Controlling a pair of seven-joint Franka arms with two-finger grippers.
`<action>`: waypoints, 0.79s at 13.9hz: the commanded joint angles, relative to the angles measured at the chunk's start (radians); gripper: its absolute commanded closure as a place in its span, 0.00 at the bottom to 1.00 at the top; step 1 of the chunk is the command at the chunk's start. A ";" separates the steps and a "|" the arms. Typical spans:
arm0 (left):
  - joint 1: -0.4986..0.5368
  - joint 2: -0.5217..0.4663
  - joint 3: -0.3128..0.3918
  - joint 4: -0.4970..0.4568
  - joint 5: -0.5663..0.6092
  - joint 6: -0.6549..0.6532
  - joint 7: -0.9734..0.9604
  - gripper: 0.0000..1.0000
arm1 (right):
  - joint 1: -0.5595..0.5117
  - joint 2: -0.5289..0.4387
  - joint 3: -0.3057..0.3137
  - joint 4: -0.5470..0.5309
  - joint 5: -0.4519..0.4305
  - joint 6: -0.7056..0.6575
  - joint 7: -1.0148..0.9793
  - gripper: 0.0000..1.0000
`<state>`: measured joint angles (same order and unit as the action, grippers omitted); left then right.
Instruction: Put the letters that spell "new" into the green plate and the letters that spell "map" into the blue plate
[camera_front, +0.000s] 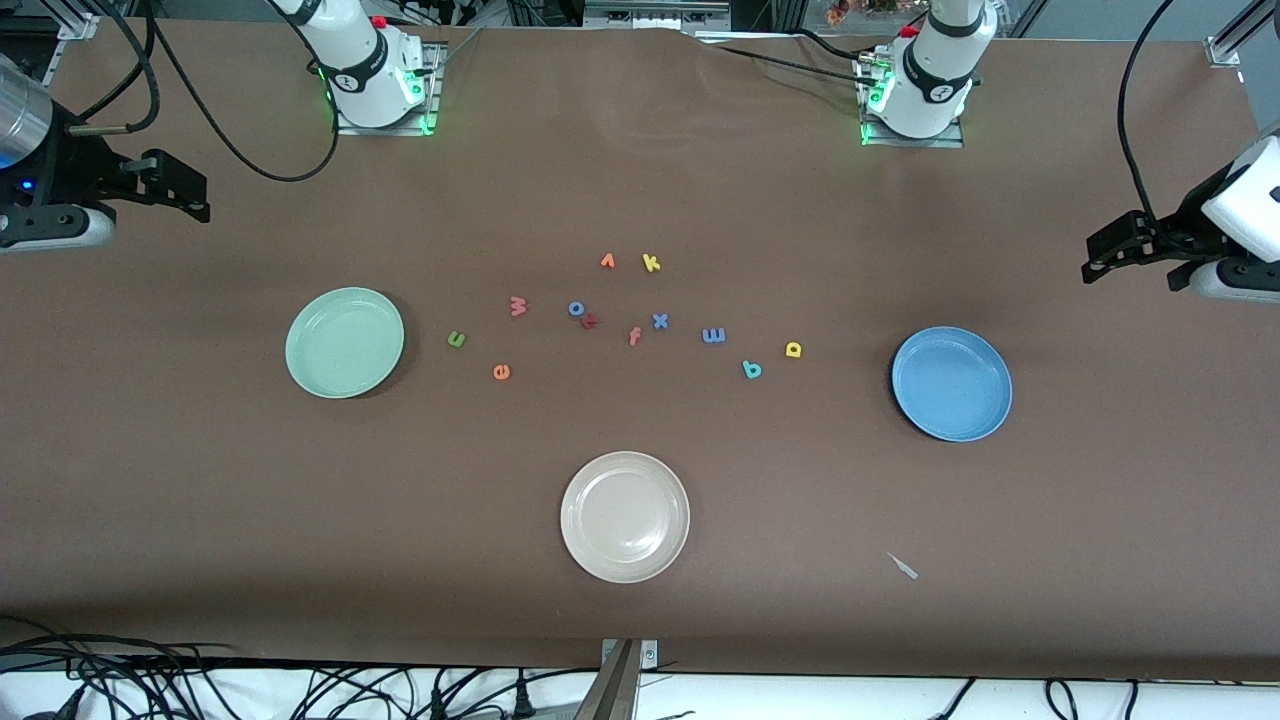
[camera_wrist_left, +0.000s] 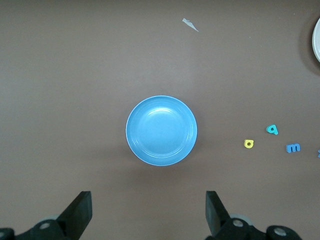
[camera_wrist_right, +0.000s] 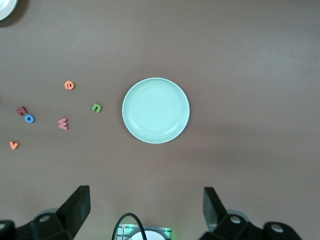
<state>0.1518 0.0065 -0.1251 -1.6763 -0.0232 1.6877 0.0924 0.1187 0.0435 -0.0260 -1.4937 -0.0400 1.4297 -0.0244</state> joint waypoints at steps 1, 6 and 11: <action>0.002 -0.002 -0.002 0.001 -0.008 0.001 0.018 0.00 | 0.002 -0.004 0.000 -0.002 0.023 0.011 0.008 0.00; 0.002 0.001 -0.010 0.001 -0.008 0.001 0.020 0.00 | 0.004 -0.007 0.003 -0.014 0.031 0.049 0.009 0.00; 0.002 0.001 -0.011 0.003 -0.008 0.003 0.020 0.00 | 0.002 0.006 0.006 -0.016 0.055 0.074 0.008 0.00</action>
<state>0.1517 0.0088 -0.1336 -1.6763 -0.0232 1.6877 0.0925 0.1216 0.0476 -0.0212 -1.5051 0.0003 1.4933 -0.0236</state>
